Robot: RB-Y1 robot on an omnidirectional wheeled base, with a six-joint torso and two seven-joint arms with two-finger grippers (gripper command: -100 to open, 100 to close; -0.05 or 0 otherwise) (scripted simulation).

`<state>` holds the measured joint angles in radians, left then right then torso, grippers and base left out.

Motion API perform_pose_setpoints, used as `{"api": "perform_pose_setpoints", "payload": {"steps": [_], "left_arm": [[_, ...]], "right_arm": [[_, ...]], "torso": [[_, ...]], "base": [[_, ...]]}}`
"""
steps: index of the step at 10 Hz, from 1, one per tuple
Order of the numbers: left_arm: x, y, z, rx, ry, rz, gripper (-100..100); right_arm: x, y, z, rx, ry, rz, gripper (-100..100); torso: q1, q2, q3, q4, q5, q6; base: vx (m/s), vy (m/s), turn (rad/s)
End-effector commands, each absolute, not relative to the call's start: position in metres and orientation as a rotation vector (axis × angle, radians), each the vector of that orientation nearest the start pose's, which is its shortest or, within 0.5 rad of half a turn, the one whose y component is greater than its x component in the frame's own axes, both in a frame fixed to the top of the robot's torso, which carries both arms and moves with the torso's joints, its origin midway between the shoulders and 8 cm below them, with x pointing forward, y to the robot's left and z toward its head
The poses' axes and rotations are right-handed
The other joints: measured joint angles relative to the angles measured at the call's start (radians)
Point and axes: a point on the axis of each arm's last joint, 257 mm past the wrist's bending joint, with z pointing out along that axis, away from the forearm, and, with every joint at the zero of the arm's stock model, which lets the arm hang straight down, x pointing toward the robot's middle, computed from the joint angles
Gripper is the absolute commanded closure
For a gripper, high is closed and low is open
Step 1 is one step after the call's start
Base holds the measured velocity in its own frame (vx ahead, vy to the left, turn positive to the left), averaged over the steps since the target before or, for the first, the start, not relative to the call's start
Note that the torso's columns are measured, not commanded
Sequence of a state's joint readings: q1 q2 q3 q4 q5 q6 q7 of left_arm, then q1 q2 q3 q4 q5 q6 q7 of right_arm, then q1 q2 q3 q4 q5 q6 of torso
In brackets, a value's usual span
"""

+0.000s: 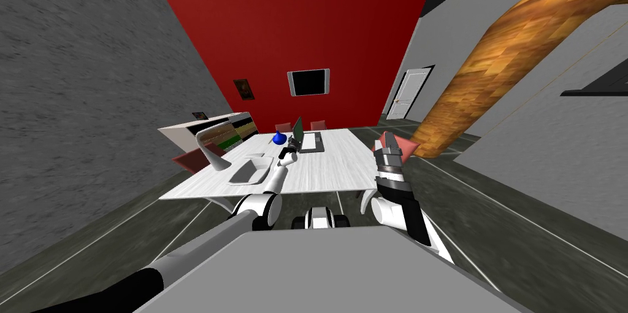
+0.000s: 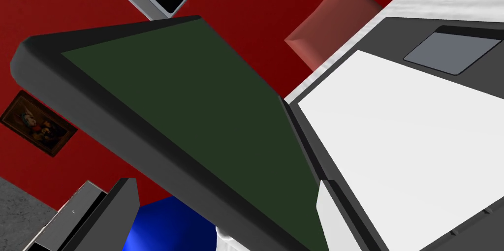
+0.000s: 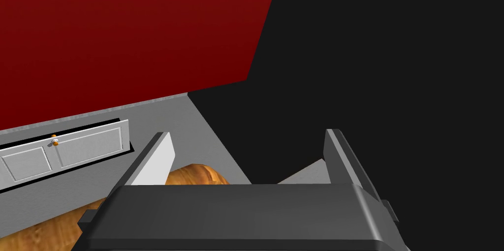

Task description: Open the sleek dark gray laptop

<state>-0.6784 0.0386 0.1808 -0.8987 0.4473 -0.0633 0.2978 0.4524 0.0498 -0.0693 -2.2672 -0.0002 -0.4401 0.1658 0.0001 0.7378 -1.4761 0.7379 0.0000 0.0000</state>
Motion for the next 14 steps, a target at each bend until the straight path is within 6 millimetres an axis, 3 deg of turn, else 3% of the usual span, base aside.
{"api": "perform_pose_setpoints", "payload": {"steps": [1,14], "left_arm": [[0.698,0.195,-0.154,-1.720,0.751,-1.774,-100],[0.686,0.218,-0.157,-1.728,0.723,-1.718,-100]], "right_arm": [[0.354,-0.305,0.023,0.651,0.629,1.089,0],[0.354,-0.305,0.023,0.651,0.629,1.089,0]], "torso": [[0.000,0.001,0.000,0.000,0.000,0.000],[0.000,0.000,0.000,0.000,0.000,0.000]], "base": [[0.017,0.002,-0.039],[0.017,0.001,-0.011]]}}
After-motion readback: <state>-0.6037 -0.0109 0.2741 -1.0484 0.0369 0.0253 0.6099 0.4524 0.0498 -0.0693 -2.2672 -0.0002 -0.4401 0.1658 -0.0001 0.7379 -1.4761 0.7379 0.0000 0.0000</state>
